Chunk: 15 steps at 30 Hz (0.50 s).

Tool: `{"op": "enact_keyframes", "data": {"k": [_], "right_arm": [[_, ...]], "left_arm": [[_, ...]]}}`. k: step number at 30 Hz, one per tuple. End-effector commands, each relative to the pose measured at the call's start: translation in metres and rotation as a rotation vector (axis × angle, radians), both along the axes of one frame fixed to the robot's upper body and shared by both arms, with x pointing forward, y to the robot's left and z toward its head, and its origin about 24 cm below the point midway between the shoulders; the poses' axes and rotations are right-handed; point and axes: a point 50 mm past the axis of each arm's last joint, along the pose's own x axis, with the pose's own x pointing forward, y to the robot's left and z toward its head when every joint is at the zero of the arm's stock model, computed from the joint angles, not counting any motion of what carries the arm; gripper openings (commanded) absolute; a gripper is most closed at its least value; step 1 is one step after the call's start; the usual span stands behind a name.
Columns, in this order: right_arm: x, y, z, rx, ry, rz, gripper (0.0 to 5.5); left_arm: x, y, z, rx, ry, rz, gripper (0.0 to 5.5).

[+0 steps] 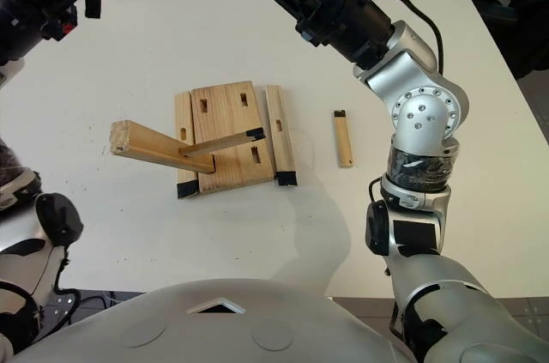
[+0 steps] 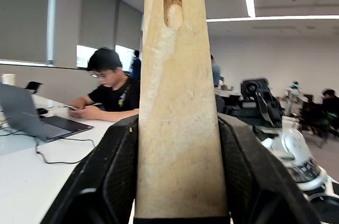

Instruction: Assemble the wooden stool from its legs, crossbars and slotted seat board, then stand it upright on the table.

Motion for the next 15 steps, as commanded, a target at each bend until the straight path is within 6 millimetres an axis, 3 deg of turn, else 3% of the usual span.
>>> {"op": "enact_keyframes", "data": {"k": [1,6,15], "right_arm": [[-0.015,0.013,0.021,-0.030,-0.052,0.165,3.62],[-0.015,0.018,0.021,-0.072,-0.046,0.225,3.62],[-0.023,0.022,0.021,-0.118,-0.097,0.275,3.62]], "left_arm": [[-0.013,-0.015,-0.001,0.179,-0.095,-0.254,2.01],[-0.012,-0.025,-0.010,0.250,-0.091,-0.372,2.01],[-0.011,-0.029,-0.022,0.280,-0.054,-0.406,2.01]]}}
